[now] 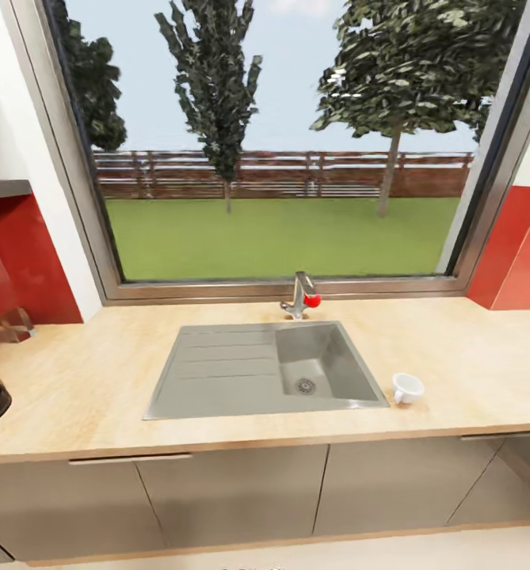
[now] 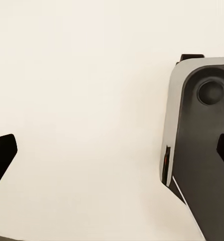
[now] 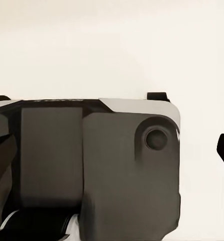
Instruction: Set up a coffee station on the kitchen countertop: keep the coffee maker on the countertop, move the bottle of coffee from the kitchen shelf to the counter next to the coffee maker, place a paper coffee filter on top of the coffee maker, put the saucer next to the coffee maker with the coffee cup on the saucer, and place the electric kettle next to the coffee maker.
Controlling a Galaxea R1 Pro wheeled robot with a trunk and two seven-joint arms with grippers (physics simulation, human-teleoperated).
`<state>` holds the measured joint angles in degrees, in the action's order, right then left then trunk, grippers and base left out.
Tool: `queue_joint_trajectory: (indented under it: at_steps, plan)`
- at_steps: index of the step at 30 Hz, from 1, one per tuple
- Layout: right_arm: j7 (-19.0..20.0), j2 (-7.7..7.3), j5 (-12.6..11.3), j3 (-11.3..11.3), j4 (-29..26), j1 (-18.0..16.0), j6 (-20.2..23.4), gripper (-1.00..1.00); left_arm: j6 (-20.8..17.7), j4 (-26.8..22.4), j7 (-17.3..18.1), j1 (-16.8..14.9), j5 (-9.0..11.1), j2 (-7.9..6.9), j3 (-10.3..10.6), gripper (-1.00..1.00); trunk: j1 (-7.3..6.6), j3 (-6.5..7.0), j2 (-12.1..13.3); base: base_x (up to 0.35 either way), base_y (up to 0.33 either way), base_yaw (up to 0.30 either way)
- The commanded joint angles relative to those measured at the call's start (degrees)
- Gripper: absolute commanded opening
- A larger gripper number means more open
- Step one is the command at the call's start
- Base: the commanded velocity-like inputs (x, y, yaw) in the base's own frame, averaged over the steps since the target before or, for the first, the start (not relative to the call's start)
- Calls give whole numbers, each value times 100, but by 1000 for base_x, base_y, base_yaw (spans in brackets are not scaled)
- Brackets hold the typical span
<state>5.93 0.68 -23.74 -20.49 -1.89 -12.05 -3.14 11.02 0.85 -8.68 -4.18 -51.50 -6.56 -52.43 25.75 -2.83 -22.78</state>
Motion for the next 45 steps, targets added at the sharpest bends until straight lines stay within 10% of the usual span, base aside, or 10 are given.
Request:
queue_joint_trajectory:
  at_steps: [1,45]
  plan:
    - [22,2,-60,-43,13,-8,-27,100,21,12,-37,-4,-61,-4,-37,100,3,-13,-14,-102,-252,-267]
    - [13,10,-51,-49,13,-8,-20,100,14,11,-98,-4,-53,-3,-31,100,3,-13,-14,-10,-272,-40]
